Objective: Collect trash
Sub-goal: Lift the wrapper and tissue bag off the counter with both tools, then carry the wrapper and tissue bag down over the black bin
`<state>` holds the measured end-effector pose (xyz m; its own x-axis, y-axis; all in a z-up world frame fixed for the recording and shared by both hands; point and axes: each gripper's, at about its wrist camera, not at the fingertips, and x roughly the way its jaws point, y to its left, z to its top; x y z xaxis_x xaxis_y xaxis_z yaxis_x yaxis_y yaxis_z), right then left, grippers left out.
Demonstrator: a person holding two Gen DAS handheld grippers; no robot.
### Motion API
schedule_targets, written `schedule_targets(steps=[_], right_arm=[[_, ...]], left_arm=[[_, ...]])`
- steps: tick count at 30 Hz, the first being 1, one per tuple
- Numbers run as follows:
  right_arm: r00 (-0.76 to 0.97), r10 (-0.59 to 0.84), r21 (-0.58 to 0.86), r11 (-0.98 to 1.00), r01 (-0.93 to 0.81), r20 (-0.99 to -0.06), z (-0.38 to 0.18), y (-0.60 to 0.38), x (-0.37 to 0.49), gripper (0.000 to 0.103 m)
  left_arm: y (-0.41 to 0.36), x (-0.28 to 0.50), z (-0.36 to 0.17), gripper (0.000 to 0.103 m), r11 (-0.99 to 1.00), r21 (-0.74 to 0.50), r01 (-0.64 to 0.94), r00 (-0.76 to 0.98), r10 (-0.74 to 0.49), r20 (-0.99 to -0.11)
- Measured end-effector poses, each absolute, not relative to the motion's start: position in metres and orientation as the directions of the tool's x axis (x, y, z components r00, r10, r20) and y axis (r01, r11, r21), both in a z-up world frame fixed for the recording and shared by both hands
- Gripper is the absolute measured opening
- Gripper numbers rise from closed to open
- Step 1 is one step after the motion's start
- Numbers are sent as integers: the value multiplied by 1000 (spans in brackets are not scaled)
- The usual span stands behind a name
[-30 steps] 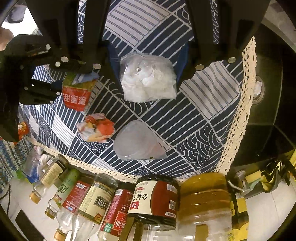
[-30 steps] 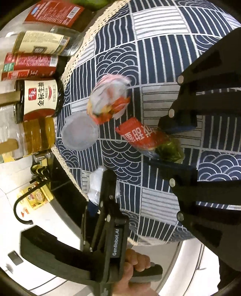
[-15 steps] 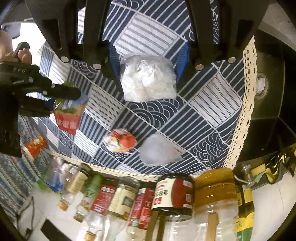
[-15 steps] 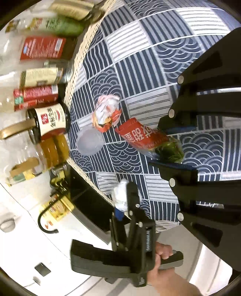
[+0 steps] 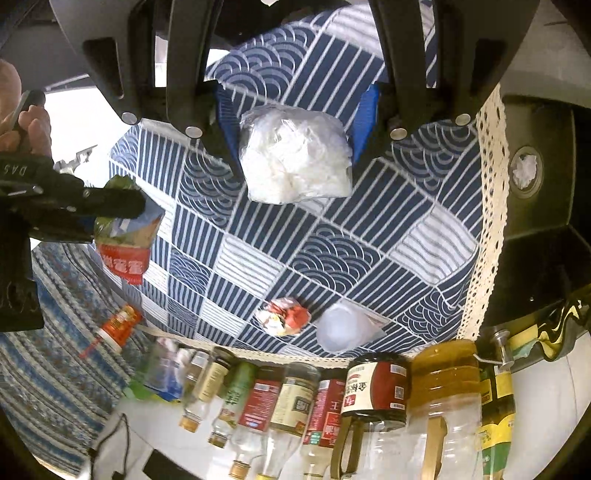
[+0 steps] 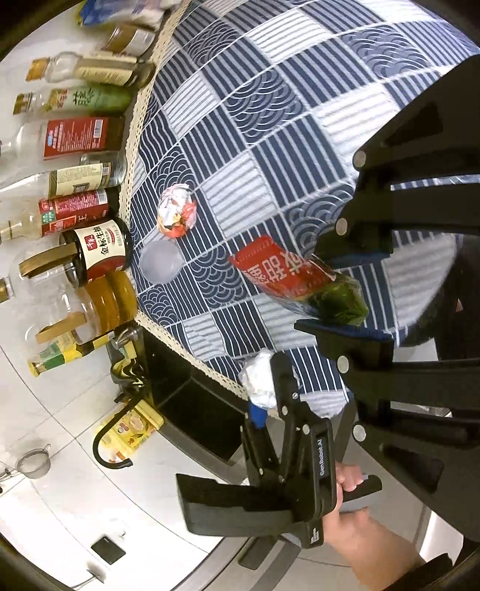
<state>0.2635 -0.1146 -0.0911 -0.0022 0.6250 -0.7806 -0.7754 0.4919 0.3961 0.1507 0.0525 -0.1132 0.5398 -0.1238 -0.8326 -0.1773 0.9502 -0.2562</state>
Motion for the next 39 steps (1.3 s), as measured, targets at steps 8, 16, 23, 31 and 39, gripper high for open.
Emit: schedule_targets(steps=[8,16,23,31,39], right_arm=[[55,624,384,546,-744,-780,-83,-125,214,28],[70,617,381,567,-730,-784,-84,-127,166,28],[74,620,397,584,-708,-781,-91,-133,134,28],[34,605,418,589,-692,-796,-116,-142,104,28],[-36,560,438,606,-664,-828,-158,-152,84,28]], left_arm=[[46,113,-107,51,952,-284,-113,556,-176,-812],[33,78,-107,51,955,-292,-50,555,-216,-804],[21,44,-109,51,951,-309,-17,554,-248,-795],[9,13,-123,51,948,-317,-5,533,-265,-803],[4,-7,-159,51,936,-347,-49,483,-282,-829]])
